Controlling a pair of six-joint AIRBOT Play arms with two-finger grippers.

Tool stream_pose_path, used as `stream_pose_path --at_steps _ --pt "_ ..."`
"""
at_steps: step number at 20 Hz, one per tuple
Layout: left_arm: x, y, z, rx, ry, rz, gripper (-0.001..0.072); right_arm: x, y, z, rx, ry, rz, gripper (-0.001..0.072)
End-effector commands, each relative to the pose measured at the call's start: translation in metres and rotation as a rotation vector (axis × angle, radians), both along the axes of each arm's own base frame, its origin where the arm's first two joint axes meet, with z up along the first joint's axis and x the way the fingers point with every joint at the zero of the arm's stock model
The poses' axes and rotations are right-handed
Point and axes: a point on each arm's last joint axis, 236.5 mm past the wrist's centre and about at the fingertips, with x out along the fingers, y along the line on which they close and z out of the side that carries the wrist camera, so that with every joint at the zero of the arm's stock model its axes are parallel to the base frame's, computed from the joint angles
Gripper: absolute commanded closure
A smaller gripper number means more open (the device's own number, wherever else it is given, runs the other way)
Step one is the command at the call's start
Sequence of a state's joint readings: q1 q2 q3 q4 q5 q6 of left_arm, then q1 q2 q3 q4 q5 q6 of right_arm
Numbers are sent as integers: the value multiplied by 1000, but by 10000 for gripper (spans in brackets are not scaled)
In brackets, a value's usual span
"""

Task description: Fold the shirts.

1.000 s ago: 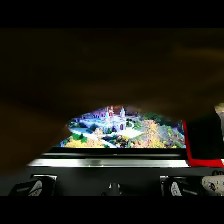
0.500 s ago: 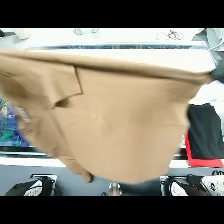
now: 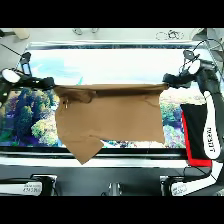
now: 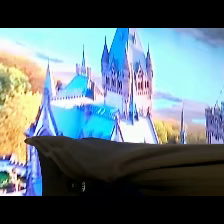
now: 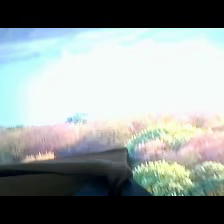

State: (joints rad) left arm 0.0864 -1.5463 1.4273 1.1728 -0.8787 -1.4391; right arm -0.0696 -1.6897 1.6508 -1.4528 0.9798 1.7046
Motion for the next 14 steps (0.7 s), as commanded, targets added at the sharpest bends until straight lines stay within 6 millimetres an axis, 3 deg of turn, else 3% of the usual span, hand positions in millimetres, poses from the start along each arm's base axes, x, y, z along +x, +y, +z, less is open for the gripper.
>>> stream_pose_path --at_steps 1,3,5,7,9,11,12,13,14 --pt "54 -10 -26 -76 -107 87 682 50 -1 -2 64 -186 -110 687" --pt "54 -21 -42 -134 -68 96 682 39 4 -23 84 -103 -108 685" --pt "36 -25 -38 -131 -5 40 682 16 4 -29 42 1 -44 685" --pt "-5 -16 -41 -52 132 -58 682 -35 -1 -40 -18 205 59 686" --pt "-60 -1 -77 3 399 -46 682 -88 5 -70 1 448 92 685" --pt "-88 -13 -111 -29 522 -53 678 -108 29 -103 93 542 113 684" --pt "-94 -22 -119 -64 554 -58 596 -105 37 -112 131 537 108 650" --pt "-96 -29 -116 -102 570 -64 357 -104 44 -109 172 541 105 403" --pt "-97 -27 -107 -111 571 -67 177 -106 42 -97 185 546 107 158"
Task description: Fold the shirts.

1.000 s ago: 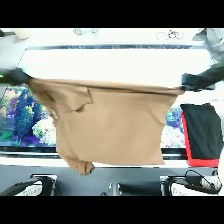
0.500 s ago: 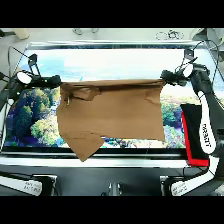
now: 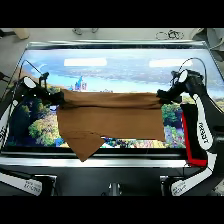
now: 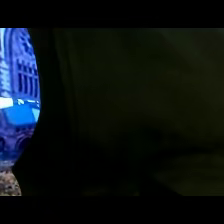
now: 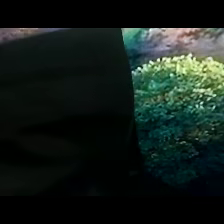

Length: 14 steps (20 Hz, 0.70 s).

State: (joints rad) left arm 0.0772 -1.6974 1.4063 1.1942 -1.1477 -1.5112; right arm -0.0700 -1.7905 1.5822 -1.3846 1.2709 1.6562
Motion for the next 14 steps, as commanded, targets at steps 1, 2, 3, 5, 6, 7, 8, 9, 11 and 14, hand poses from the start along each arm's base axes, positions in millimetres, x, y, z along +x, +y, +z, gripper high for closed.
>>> stream_pose_path --at_steps 1,2,3,5,6,7,8,9,11,14 --pt "-30 -2 9 -48 113 -26 156 -32 11 16 91 124 39 146" --pt "-33 7 24 -49 100 -24 156 -43 -2 32 75 139 51 147" --pt "-40 17 38 -52 94 -7 158 -53 -17 43 63 153 30 162" --pt "-67 28 50 -54 98 11 160 -78 -35 51 79 195 -19 182" --pt "-93 27 44 -60 126 7 160 -96 -37 47 85 227 -29 182" --pt "-122 23 32 -69 168 9 160 -113 -34 40 92 249 -22 183" --pt "-156 16 16 -76 212 14 160 -130 -29 30 100 259 -18 183" --pt "-183 7 3 -93 232 20 161 -142 -21 23 119 249 -10 183" --pt "-221 -15 -14 -160 231 56 160 -158 -11 13 138 219 -29 183" --pt "-239 -33 -25 -218 213 119 160 -165 -10 13 132 202 -31 183"
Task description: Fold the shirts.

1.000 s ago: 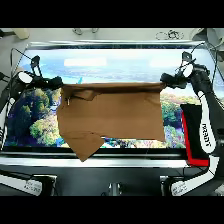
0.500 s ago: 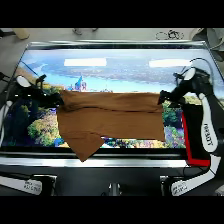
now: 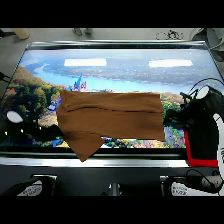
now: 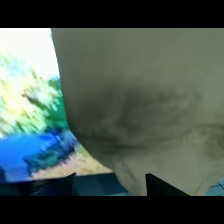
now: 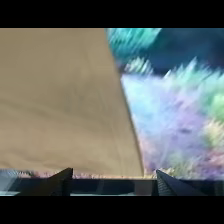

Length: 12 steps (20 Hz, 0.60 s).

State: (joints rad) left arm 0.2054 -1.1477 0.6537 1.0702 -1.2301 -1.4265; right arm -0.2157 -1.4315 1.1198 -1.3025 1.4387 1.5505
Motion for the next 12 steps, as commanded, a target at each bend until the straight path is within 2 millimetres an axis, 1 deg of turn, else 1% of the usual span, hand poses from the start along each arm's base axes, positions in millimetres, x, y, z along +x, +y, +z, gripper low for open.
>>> stream_pose_path --at_steps 1,2,3,5,6,8,9,10,11,12 --pt "-34 -21 -20 -55 10 54 161 -12 4 -3 4 -30 -8 183" --pt "-38 -25 -25 -52 19 49 160 -12 4 -3 3 -32 -8 183" --pt "-37 -29 -28 -49 9 43 160 -12 4 -3 3 -32 -8 182" --pt "-29 -39 -31 -52 -22 37 168 -17 4 -4 4 -16 -4 172" --pt "-23 -43 -32 -46 -39 50 189 -23 5 -8 9 2 1 146" --pt "-15 -46 -36 -24 -58 77 202 -36 9 -20 19 36 8 138" --pt "-14 -49 -37 -20 -61 75 235 -41 10 -26 23 46 11 99" --pt "-15 -50 -38 -20 -58 67 421 -45 11 -32 24 48 16 80" --pt "-15 -51 -38 -20 -57 66 549 -47 11 -38 21 49 11 80" --pt "-15 -51 -38 -20 -62 61 626 -48 11 -43 19 45 4 80"
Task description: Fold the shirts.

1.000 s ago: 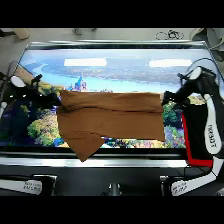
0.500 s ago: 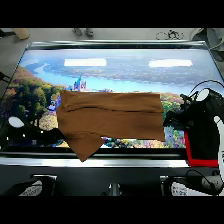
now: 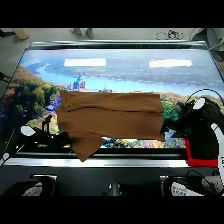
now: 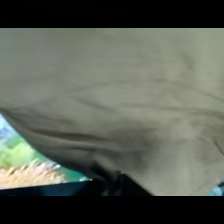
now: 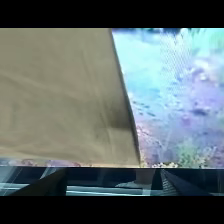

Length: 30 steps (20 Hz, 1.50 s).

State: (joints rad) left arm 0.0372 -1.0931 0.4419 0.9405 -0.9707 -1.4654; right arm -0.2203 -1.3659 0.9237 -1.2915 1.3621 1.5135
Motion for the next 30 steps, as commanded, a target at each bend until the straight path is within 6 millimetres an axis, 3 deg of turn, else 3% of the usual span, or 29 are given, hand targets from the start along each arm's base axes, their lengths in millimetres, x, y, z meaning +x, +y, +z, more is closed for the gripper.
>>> stream_pose_path --at_steps 1,6,7,8,9,10,12,14,15,16,18,20,23,24,25,26,27,30 --pt "4 -4 0 5 -23 -10 681 -8 3 -18 4 1 -10 81" --pt "3 -5 4 2 -39 -35 681 6 20 -38 76 -6 -84 126" --pt "4 -5 5 2 -46 -35 681 10 27 -40 107 -6 -104 260" --pt "5 -4 7 3 -55 -33 682 12 30 -40 121 -8 -113 565" --pt "11 -3 14 9 -87 -49 682 15 29 -37 120 -24 -108 688" --pt "22 -2 26 15 -140 -79 684 23 28 -29 121 -73 -65 688" --pt "58 12 71 66 -285 -115 686 57 20 8 96 -227 -14 689" --pt "112 40 128 153 -445 -37 687 111 10 56 62 -407 -76 690" --pt "142 48 151 179 -524 -10 688 139 7 73 45 -494 -91 690" --pt "165 50 161 183 -550 -4 687 161 6 79 18 -547 -73 690" --pt "205 45 147 167 -498 -34 685 197 18 68 -15 -564 -15 689" --pt "239 42 116 148 -415 -58 683 225 18 42 -63 -522 -29 689" --pt "263 34 68 94 -257 -90 681 239 20 6 -45 -433 -88 687" --pt "264 29 56 69 -214 -104 652 239 23 -3 -34 -416 -94 682" --pt "265 24 48 40 -179 -115 446 236 23 -10 -31 -397 -92 563" --pt "265 22 47 24 -161 -125 258 234 24 -10 -30 -392 -78 244" --pt "266 24 51 26 -168 -147 252 232 19 -6 -37 -394 -31 17" --pt "274 31 89 42 -269 -173 252 224 -11 -2 -67 -369 -25 3"
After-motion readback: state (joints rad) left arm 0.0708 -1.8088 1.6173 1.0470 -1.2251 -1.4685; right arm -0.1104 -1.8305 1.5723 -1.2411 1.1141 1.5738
